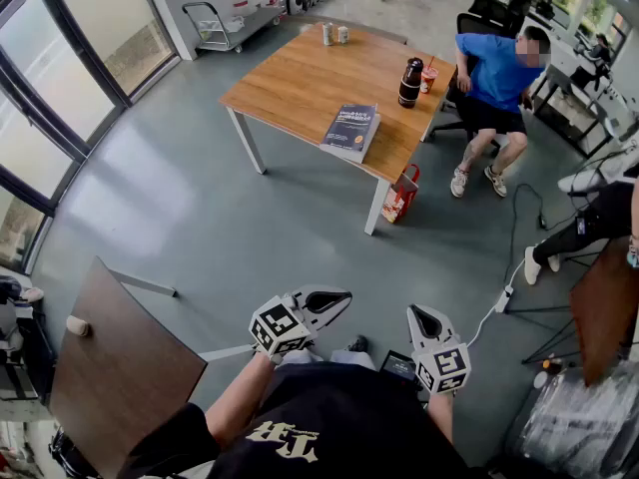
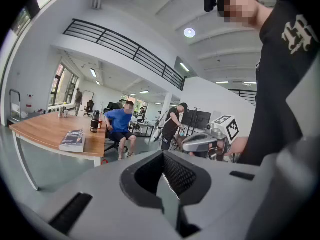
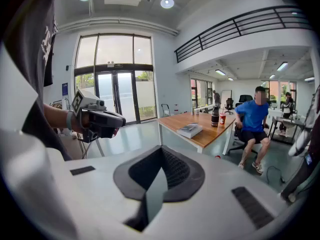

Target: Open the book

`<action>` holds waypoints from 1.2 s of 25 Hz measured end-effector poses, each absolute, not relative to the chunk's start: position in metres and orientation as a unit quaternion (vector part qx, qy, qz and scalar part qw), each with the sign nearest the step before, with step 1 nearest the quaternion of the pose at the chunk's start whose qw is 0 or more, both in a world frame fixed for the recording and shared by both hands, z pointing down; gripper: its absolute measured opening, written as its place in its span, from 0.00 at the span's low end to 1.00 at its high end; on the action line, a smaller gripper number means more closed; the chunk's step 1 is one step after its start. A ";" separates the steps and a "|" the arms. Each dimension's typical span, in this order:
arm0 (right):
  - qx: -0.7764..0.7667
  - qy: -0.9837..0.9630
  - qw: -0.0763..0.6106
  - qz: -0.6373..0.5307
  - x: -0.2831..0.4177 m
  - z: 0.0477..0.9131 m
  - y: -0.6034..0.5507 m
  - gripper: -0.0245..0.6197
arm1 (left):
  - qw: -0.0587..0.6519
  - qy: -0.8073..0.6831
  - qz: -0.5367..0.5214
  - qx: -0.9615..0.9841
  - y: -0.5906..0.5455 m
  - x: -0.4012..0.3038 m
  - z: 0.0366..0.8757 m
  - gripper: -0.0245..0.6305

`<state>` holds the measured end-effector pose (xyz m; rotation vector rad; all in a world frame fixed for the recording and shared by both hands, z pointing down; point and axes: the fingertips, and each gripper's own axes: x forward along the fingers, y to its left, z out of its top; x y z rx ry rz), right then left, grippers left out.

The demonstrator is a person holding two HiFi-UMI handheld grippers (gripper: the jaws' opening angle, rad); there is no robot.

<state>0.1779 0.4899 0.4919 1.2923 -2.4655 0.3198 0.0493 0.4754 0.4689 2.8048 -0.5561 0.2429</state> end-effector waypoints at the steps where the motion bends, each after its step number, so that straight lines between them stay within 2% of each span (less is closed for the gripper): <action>1: 0.454 -0.868 0.164 0.115 0.181 0.491 0.491 0.02 | 0.136 -0.191 0.085 0.968 0.479 0.052 0.469 0.05; 9: 0.452 -0.872 0.152 0.112 0.215 0.487 0.486 0.02 | 0.150 -0.217 0.074 0.962 0.491 0.066 0.461 0.05; 22: 0.425 -0.882 0.153 0.132 0.217 0.515 0.490 0.02 | 0.175 -0.248 0.077 0.950 0.499 0.066 0.478 0.05; 30: 0.431 -0.880 0.142 0.142 0.215 0.503 0.485 0.02 | 0.177 -0.238 0.049 0.954 0.484 0.077 0.483 0.05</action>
